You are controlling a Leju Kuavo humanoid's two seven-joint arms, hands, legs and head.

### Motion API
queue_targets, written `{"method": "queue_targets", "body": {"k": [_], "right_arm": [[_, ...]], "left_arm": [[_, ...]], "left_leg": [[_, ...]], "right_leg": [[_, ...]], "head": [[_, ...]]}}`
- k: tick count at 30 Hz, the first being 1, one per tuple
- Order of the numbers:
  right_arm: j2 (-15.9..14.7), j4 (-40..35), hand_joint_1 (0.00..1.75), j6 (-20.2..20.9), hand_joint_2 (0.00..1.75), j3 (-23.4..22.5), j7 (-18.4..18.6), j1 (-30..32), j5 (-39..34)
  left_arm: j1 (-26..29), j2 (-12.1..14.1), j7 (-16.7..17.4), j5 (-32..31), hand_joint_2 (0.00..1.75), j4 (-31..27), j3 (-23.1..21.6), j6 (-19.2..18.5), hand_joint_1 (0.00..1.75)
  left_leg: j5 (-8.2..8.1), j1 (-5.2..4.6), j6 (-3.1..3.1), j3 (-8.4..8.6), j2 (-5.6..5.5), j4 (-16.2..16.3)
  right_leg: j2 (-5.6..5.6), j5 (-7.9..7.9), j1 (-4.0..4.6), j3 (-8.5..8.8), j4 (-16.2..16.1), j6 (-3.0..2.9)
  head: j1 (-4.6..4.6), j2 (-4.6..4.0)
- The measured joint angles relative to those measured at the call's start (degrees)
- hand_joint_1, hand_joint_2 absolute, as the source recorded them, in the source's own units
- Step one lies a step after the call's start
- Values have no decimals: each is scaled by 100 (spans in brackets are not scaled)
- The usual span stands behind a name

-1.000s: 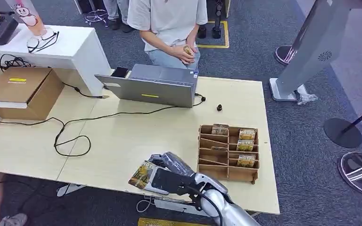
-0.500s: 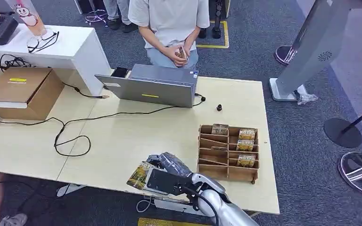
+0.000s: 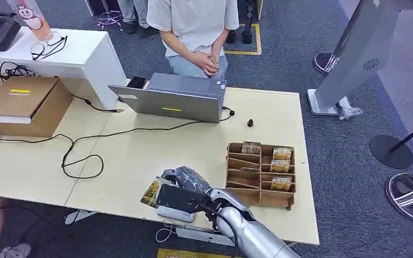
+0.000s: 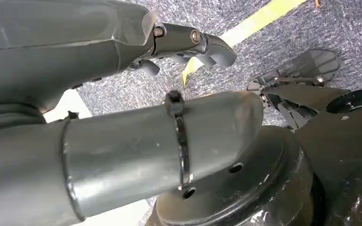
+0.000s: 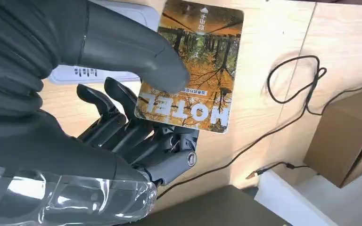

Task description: Pass the card to the sensor for recognition and then transmit it.

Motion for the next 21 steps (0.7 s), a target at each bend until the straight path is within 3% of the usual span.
{"method": "queue_targets", "body": {"k": [21], "right_arm": [[225, 509, 175, -278, 175, 269, 107, -223, 433]], "left_arm": [[9, 4, 107, 306, 0, 22, -107, -59, 0]], "left_leg": [[0, 1, 0, -1, 0, 0]], "right_leg": [[0, 0, 0, 0, 0, 0]], "head": [[2, 0]]}}
